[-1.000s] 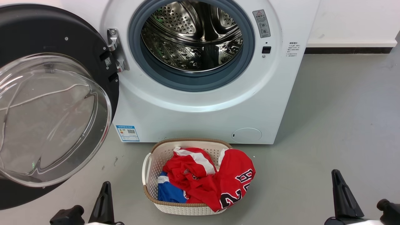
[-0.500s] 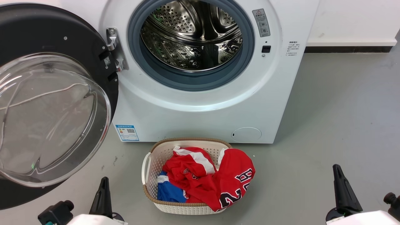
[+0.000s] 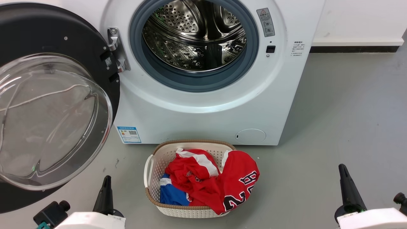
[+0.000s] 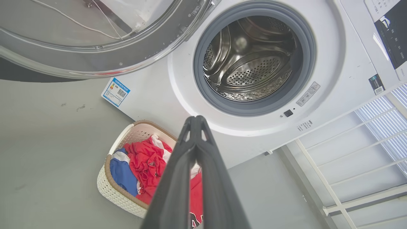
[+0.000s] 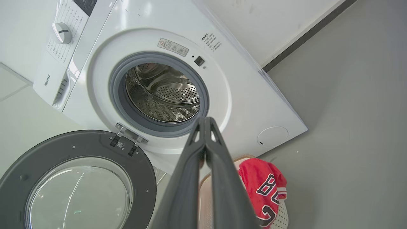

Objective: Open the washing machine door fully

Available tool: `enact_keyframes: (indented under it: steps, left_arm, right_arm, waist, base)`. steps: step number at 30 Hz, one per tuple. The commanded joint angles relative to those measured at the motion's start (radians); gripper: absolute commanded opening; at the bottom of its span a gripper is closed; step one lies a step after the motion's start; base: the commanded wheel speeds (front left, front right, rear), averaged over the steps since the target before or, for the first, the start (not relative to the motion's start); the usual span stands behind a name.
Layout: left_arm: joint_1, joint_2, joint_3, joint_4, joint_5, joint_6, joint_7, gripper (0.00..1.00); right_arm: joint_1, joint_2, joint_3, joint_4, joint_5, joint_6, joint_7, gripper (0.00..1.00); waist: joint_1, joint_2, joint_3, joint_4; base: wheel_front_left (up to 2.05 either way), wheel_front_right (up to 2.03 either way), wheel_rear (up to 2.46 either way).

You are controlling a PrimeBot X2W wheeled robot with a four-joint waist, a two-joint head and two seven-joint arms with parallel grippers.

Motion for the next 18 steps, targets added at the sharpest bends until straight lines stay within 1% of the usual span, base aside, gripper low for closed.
enact_keyframes:
  steps: [1,18]
  left_arm:
    - [-0.031,0.001,0.005,-0.007,-0.03,-0.005,0.008,0.0]
    - [-0.069,0.001,0.017,0.018,-0.241,-0.019,0.06,0.0]
  right_arm:
    - [-0.034,-0.008,-0.002,-0.005,0.032,0.0,0.005,0.0]
    - [-0.076,-0.01,-0.01,0.037,0.242,0.0,0.054,0.0]
  waist:
    - [0.0,-0.0001,0.0,0.0]
    - [0.0,-0.0001,0.004,-0.001]
  base:
    - [0.0,0.0,0.0]
    - [0.0,0.0,0.0]
